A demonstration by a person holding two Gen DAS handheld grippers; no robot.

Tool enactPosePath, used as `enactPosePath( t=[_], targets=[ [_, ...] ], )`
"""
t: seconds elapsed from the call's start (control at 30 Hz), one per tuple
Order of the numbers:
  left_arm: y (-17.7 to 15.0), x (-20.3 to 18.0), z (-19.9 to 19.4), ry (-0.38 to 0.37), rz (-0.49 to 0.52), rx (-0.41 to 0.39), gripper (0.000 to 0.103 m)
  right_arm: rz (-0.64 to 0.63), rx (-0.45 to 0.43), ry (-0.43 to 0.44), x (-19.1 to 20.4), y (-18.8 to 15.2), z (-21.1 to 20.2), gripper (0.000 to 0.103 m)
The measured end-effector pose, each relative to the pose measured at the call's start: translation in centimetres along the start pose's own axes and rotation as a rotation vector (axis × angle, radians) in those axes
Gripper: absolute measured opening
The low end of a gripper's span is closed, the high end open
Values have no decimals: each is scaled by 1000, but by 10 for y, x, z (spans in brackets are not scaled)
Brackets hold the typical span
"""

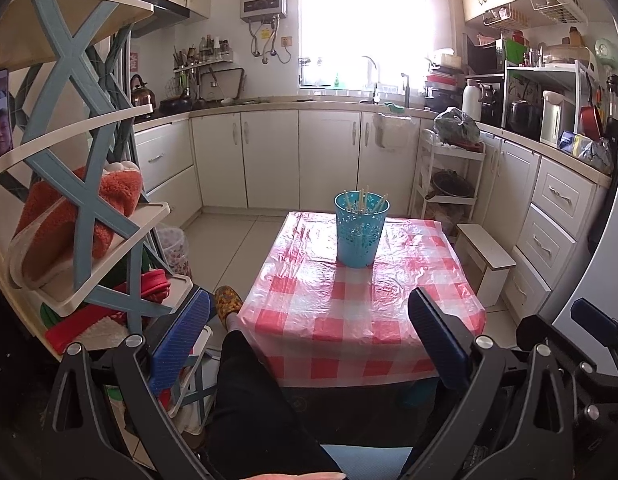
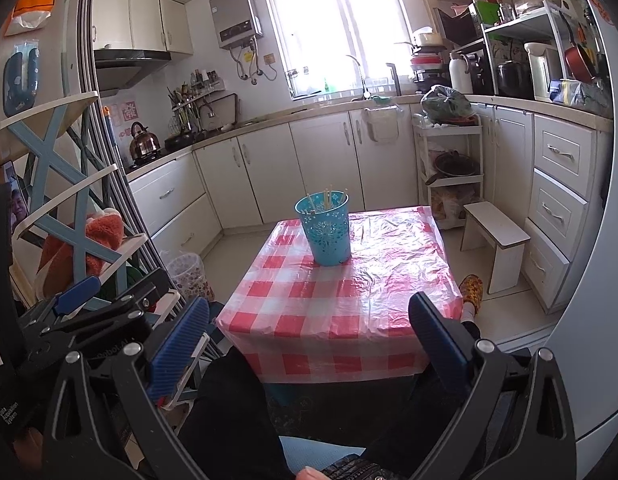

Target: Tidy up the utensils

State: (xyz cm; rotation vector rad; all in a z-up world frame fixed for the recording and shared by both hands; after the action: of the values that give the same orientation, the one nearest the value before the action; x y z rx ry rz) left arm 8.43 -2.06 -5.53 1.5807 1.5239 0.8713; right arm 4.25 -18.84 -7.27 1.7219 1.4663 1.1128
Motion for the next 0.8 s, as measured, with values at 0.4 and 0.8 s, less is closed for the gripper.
enactPosePath(
  t=[0.4,0.8],
  targets=[
    [0,0,-1,-1,-1,0,95,1,3,2,2,-1,1,96],
    [0,-1,-1,-1,-1,-1,95,1,4,0,2,-1,1,96]
  ],
)
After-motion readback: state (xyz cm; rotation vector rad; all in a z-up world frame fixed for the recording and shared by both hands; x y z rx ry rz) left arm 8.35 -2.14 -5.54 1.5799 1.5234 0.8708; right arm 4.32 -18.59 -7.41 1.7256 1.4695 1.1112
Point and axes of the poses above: each gripper's, at about its wrist camera, not at the fingertips, and z roughly the way its jaws point, x to its left, y to its top, the point moved 8 cm from there along z, roughly the way its jaws point, and after that the axes turned 2 degrees about -z, right-handed, at the moved point
